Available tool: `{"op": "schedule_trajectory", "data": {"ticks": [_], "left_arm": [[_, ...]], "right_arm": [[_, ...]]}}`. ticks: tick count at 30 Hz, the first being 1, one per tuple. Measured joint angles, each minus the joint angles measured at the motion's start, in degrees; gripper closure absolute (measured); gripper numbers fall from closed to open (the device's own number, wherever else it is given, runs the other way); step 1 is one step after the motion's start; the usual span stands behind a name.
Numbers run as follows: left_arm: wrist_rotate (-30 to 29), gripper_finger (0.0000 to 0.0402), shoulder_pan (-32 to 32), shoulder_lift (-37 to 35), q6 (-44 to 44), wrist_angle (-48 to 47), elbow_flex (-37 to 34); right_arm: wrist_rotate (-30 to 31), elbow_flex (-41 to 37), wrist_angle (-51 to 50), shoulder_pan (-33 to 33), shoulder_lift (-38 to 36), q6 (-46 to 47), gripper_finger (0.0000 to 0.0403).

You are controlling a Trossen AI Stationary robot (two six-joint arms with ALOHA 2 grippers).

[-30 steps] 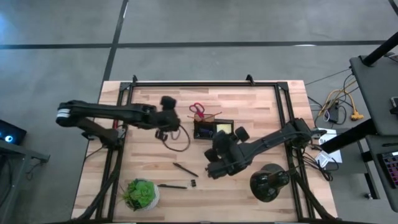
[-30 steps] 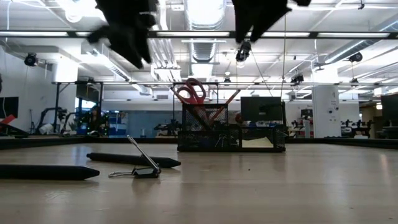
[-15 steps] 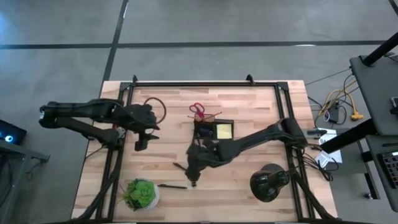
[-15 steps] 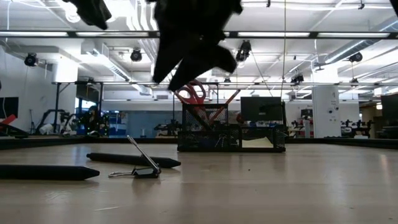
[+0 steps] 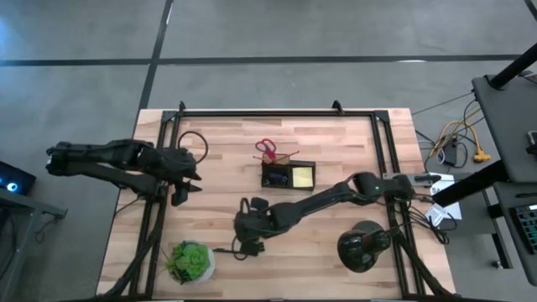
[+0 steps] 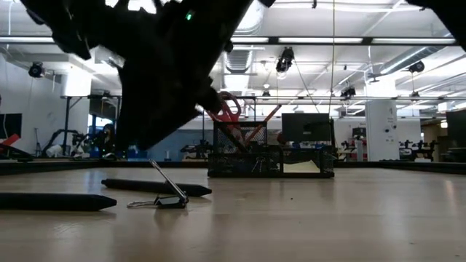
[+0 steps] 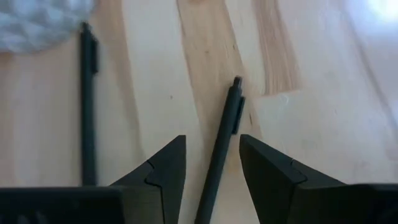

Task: Pick and place office supplies into organizer
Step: Put the top black pen into the desk organizer

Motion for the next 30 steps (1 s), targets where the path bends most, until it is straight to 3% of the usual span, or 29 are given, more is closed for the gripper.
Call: {"op": "schedule_trajectory", "data": {"ticks": [8,13,19,30], "left_arm": [[0.0,0.0233,0.0,-3.3,-2.5,1.2,-5.3],[-0.1,0.0233,0.0,-4.2,-2.5,1.7,-6.6],[-0.2,0.0233,0.0,-4.5,-2.0,2.7,-6.4],[-0.2,0.0233,0.0,-4.8,-1.9,2.8,-6.4]], "right_arm": [[0.5,9.5,-8.8,-0.5,6.5,1.1,0.0259],[-2.4,12.2,-8.7,-1.5,9.0,3.8,0.0259],[-2.7,12.3,-9.4,-3.3,9.4,8.2,0.0259],[-6.6,11.9,-10.5,-4.9,10.0,6.1,0.0274]]}}
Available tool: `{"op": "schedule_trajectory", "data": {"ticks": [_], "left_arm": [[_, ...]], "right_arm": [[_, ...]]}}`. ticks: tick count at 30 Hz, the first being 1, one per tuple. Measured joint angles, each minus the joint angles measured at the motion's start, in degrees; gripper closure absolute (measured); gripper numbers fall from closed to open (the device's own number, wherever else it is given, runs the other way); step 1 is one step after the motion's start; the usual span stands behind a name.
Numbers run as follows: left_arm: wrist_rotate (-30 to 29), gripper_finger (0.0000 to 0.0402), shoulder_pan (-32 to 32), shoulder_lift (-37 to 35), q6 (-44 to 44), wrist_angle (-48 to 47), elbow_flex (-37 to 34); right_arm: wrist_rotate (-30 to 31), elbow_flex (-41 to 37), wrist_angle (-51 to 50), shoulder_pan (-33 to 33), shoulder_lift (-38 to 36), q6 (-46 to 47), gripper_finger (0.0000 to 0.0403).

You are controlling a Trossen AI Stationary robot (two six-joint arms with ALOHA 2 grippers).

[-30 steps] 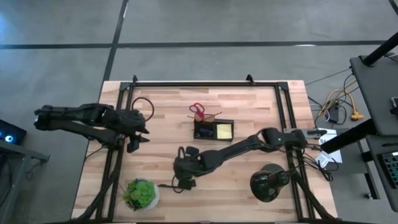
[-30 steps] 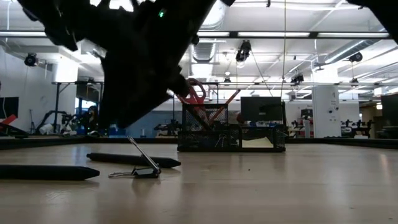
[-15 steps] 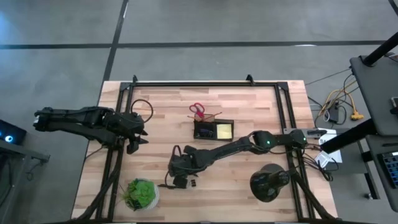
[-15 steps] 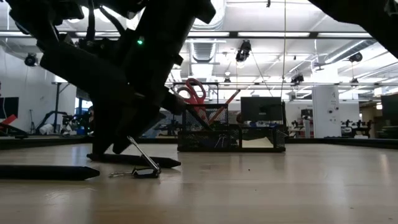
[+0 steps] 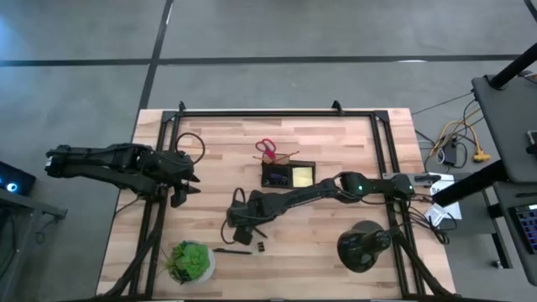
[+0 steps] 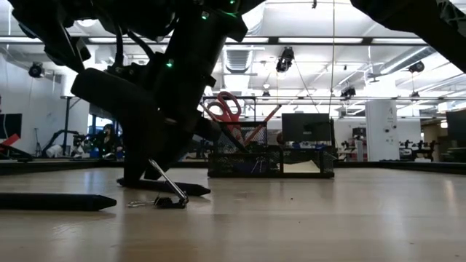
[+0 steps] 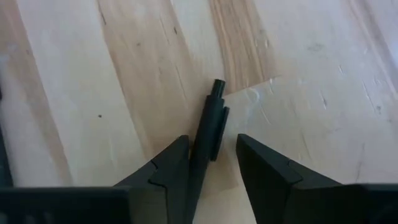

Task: Pick and place office supplies into organizer
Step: Put the top black pen into the desk organizer

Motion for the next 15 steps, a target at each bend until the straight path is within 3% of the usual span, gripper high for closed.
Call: {"op": "schedule_trajectory", "data": {"ticks": [9,15], "left_arm": [[-1.9,0.0233,0.0,0.0,0.0,0.1,0.0],[-2.0,0.0233,0.0,0.1,-0.1,1.5,0.0]], "right_arm": [[0.4,-0.1,-1.2,-0.1,0.1,-3.1,0.0359],[2.7,-0.3,-1.2,0.0,-0.5,-3.1,0.0381]]}}
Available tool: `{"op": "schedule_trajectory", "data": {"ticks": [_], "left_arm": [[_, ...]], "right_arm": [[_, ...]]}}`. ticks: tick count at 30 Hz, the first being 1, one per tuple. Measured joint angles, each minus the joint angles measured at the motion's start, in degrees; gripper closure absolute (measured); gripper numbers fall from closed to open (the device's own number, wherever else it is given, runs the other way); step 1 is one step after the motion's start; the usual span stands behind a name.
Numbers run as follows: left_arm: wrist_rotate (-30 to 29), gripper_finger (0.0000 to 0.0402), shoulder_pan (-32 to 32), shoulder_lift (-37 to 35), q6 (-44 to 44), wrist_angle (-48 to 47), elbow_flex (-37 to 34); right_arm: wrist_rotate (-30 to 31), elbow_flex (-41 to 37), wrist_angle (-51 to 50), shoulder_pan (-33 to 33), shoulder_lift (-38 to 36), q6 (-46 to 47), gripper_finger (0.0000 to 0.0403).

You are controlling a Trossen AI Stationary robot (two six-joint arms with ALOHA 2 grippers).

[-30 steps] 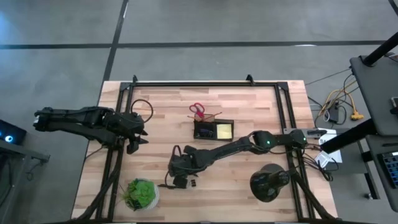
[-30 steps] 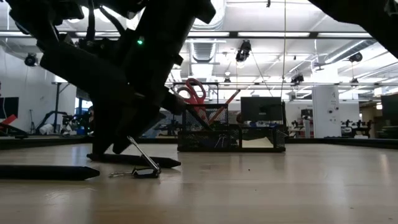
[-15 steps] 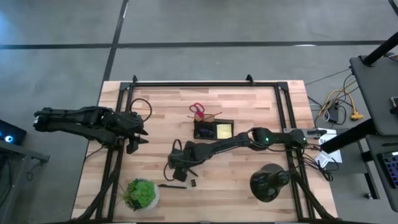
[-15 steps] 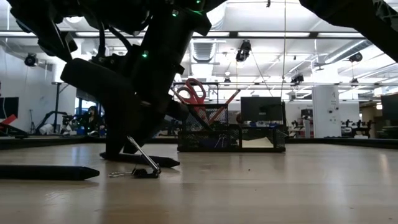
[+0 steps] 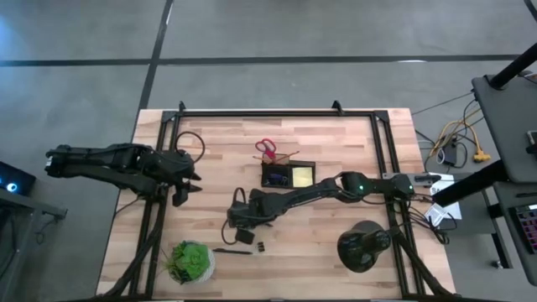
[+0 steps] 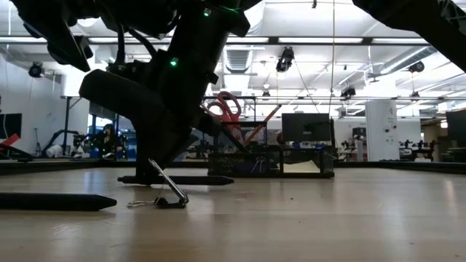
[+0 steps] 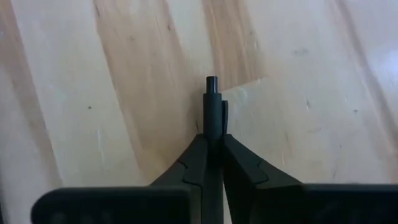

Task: Pick and place office supplies into organizer
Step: Put the top black pen into the desk organizer

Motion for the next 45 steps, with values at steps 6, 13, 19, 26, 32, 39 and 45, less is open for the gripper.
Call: {"op": "schedule_trajectory", "data": {"ticks": [6,13,19,26,32,39,45], "left_arm": [[-0.1,0.0233,0.0,0.0,-0.1,0.3,0.0],[-0.2,0.0233,0.0,0.0,-0.3,2.0,0.0],[-0.8,0.0233,0.0,0.7,-0.3,3.2,0.0],[-1.3,0.0233,0.0,4.8,3.1,5.0,-2.6],[0.4,0.0233,-0.1,13.2,16.2,22.0,-12.0],[1.5,0.0233,-0.2,25.4,18.3,38.2,-15.5],[4.9,0.0233,-0.3,34.6,20.9,40.8,-15.5]], "right_arm": [[7.6,-0.4,-0.1,-0.2,-2.0,2.8,0.0385],[20.3,-0.2,1.7,-0.1,-9.2,8.9,0.0398],[32.2,-0.2,1.6,-0.8,-15.2,9.4,0.0397],[14.7,-4.1,-2.4,-3.2,-15.6,4.1,0.0395],[14.3,-8.5,-3.1,-0.8,-18.5,3.9,0.0395],[15.2,-10.9,-8.8,0.5,-19.8,11.0,0.0395],[15.4,-12.9,-8.9,1.0,-19.9,13.7,0.0394]]}}
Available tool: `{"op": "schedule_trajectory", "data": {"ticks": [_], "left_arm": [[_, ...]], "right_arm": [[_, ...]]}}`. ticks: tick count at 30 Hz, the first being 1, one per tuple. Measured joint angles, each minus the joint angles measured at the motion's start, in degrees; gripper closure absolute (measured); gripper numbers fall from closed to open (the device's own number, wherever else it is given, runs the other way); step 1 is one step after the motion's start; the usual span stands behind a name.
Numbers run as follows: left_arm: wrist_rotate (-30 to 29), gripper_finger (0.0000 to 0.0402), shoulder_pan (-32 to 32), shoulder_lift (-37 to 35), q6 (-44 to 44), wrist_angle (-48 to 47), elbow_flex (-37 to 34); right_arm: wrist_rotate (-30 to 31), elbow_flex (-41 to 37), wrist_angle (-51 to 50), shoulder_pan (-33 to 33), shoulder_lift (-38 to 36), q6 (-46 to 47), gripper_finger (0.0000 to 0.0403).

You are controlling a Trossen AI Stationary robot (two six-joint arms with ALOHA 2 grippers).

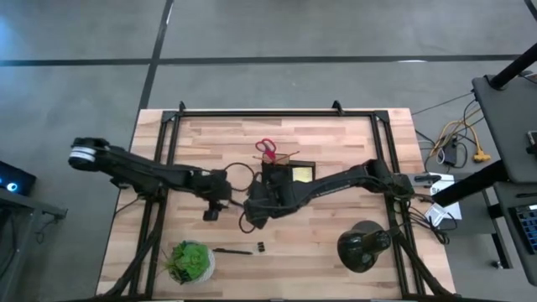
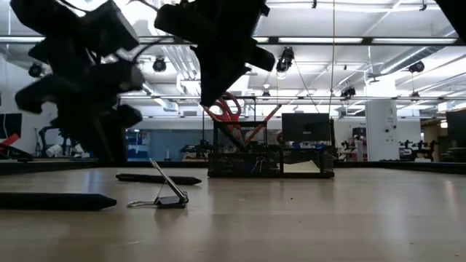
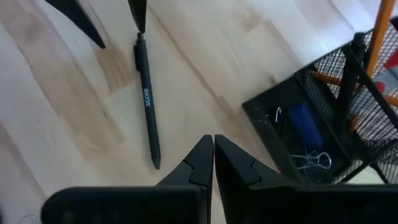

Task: Pick and place office supplies into organizer
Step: Put the top black pen into the desk organizer

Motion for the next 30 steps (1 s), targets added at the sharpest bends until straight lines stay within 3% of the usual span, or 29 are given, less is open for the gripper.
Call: {"op": "schedule_trajectory", "data": {"ticks": [6,16,30], "left_arm": [[-0.7,0.0233,0.0,7.4,0.0,4.2,0.9],[-2.5,0.0237,0.0,11.7,1.2,4.4,3.9],[-2.8,0.0361,-0.1,16.0,4.2,4.7,4.1]], "right_arm": [[0.2,-1.1,0.2,-0.1,0.0,0.6,0.0394],[0.2,-1.2,0.4,0.0,0.0,0.9,0.0394],[1.3,-1.2,0.2,0.0,0.0,0.7,0.0394]]}}
